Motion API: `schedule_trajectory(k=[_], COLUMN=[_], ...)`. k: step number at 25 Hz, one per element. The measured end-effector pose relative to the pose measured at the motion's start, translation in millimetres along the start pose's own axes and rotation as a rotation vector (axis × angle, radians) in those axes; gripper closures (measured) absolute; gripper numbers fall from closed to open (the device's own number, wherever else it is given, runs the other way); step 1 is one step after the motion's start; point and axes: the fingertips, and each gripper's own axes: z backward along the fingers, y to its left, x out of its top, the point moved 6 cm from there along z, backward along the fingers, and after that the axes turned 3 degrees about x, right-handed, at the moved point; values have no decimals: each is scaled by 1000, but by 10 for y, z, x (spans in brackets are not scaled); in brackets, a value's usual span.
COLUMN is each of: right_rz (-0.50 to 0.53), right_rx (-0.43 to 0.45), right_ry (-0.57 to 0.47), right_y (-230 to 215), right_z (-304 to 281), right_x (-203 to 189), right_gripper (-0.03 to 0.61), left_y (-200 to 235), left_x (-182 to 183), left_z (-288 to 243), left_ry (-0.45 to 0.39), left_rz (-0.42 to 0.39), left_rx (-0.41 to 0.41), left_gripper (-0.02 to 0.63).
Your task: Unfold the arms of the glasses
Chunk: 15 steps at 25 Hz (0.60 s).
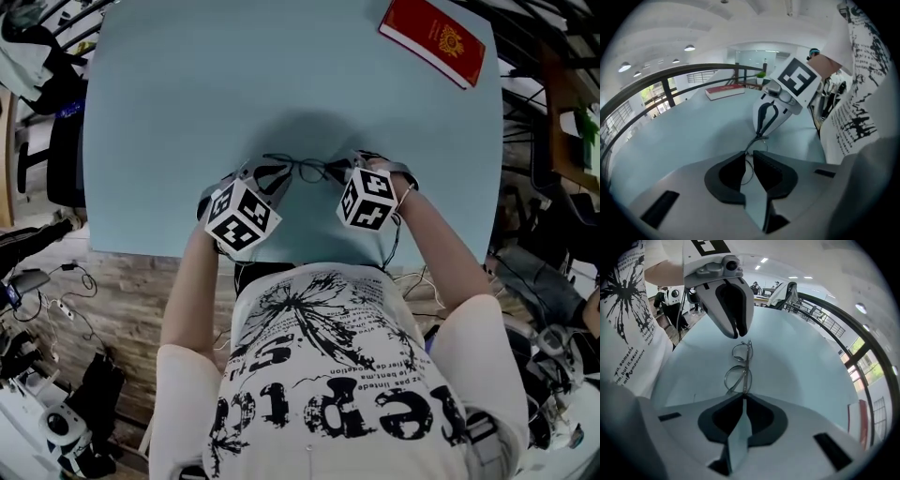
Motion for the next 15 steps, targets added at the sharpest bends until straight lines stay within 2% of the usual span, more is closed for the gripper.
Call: schedule_trajectory(k=[4, 6, 15], right_rz=[7, 11, 9], right_rx=[9, 20, 65], right_ry=[2, 7, 32], right_y=[7, -2, -36], right_z=[38, 54, 105], right_x=[-18, -39, -110], right_gripper=[541, 541, 543], left_y=[-55, -65, -165], left_x=[163, 241, 366], left_z=[-120, -195, -513], left_ry=[82, 119, 221], left_rz=[-199, -273, -464], left_rx=[-68, -93, -173], left_gripper=[531, 520, 520])
